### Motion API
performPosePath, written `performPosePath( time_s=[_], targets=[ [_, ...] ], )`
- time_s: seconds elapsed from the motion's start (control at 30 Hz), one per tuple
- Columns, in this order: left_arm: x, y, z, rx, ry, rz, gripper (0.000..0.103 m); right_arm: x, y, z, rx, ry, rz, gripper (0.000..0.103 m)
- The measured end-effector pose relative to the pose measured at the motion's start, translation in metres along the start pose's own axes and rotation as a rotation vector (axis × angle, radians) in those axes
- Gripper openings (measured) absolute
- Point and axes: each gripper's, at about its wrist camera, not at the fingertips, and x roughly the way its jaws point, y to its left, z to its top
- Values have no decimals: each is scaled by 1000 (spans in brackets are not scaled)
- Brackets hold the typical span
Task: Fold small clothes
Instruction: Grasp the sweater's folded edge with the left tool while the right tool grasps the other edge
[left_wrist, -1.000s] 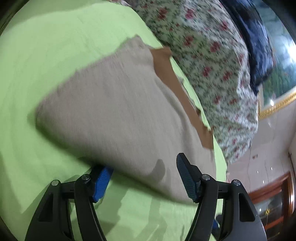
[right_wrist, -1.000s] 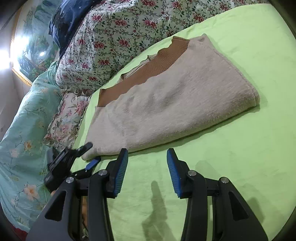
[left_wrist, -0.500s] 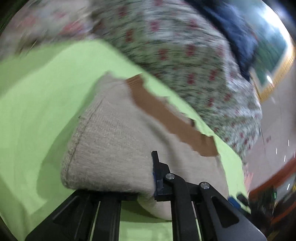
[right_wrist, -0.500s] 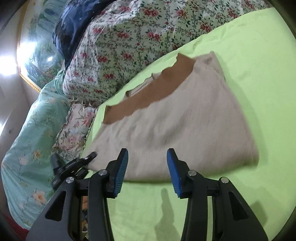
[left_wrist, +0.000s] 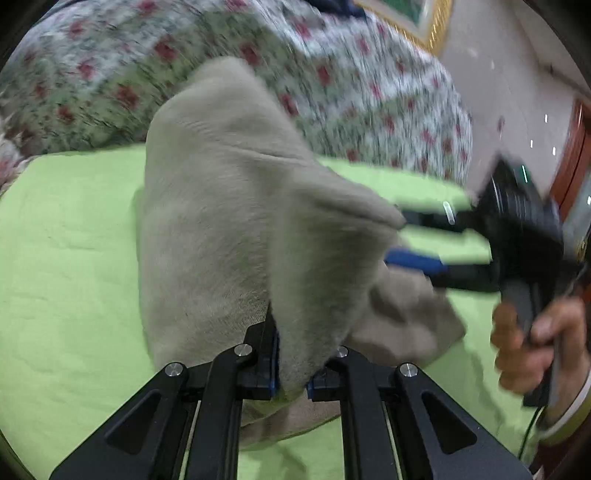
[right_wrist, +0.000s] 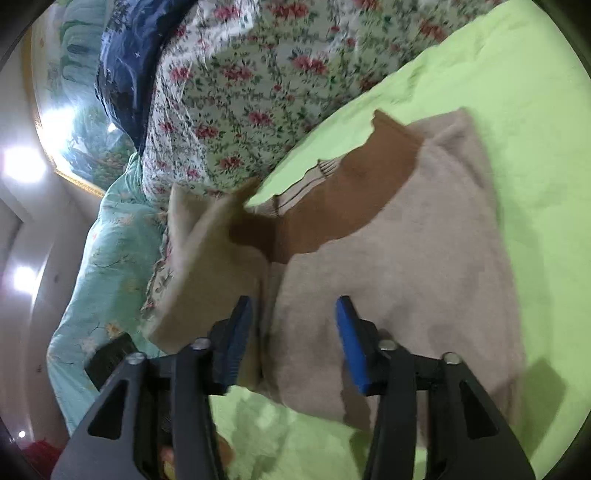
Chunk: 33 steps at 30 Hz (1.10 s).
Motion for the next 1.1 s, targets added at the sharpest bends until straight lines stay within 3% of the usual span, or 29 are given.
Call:
performPosePath(
  time_s=[0.1,0.2,0.37,0.43,0.5,0.63,0.73,0.83,0.93,1.1],
  targets=[
    [15,-9,-8,34,25,17,9,27,-5,12,27,63,29,61],
    [16,-11,-8,40,7,22,9,62,-7,24,28,130,3,61],
    [1,-4,-2,-6,-17,-35,9,97,-10,39,95,179,90,60],
    [-3,-4,0,10,-14,-31,9,102,0,46,57,176,88,33],
    [-13,-10,4,32,-24,-41,9,98,19,56,-20,155,50,20],
    [-30,-46,23,98,-94,-111,9,56,54,75,-179,65,51,17],
    [-20,-72,29,117,-81,-171,9,16,57,84,-257,-5,18,17],
    [24,-90,22,104,17,-226,9,-1,22,85,-244,11,-115,17],
    [56,-98,9,100,99,-229,8,0,-26,78,-188,61,-234,17],
    [68,-106,-5,132,131,-183,8,3,-56,70,-163,64,-201,17]
  ],
)
